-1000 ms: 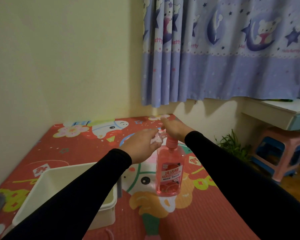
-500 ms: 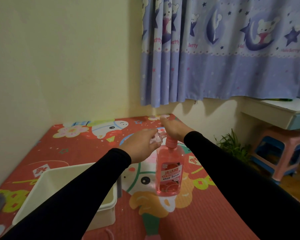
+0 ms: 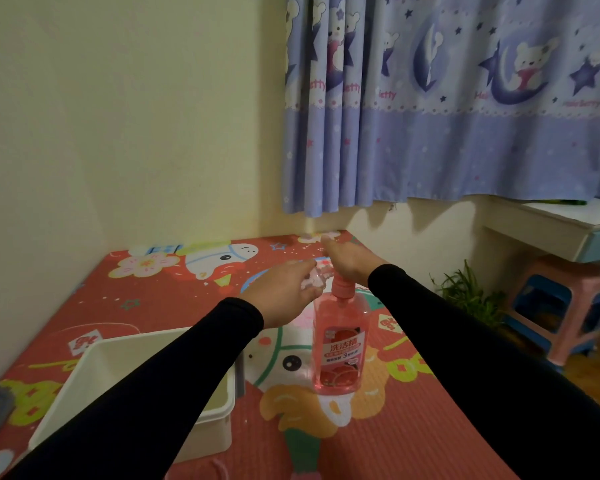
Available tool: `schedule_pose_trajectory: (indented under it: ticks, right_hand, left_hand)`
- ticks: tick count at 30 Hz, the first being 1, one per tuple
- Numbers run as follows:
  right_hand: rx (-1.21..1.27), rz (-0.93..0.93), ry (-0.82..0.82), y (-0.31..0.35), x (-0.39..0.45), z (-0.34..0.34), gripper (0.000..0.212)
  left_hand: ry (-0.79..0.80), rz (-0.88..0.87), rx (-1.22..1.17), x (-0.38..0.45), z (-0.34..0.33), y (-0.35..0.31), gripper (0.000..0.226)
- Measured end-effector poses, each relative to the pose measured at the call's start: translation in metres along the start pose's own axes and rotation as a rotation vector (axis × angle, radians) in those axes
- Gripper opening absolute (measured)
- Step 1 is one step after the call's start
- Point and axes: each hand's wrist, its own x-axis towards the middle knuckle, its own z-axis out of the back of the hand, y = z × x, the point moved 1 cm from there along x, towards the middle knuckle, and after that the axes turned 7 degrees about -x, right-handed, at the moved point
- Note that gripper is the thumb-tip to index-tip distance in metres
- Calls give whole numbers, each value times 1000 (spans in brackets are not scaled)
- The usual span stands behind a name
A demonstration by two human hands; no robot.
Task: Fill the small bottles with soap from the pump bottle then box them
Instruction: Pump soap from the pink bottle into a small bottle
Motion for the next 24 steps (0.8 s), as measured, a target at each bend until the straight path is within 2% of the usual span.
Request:
schedule_pose_trajectory:
  ticks: [2,7,11,13,17,21,24]
  right_hand:
    - [22,-2,1,3,-3,5,46]
    - [6,96,-37,3,5,9,48]
    - [-30,62,-36,-2,3,-2,42]
    - [-35,32,-4,1,-2,-3,46]
    - [27,0,-1,6,-5,6,43]
    - [55,22,-38,8,0,11,57]
    - [75,53,-37,3,5,2,51]
  left_hand:
    - [6,-4,-17,1,4,-2,28]
    - [-16,4,-34,0,11,-7,37]
    - [-27,27,-32,-2,-3,0,37]
    - [-20,49,-42,-2,-5,2,41]
    - [-1,20,-75,0,5,-1,37]
    - [-19,21,-90,0,12,-5,45]
    - [-40,21,-92,1,5,0,32]
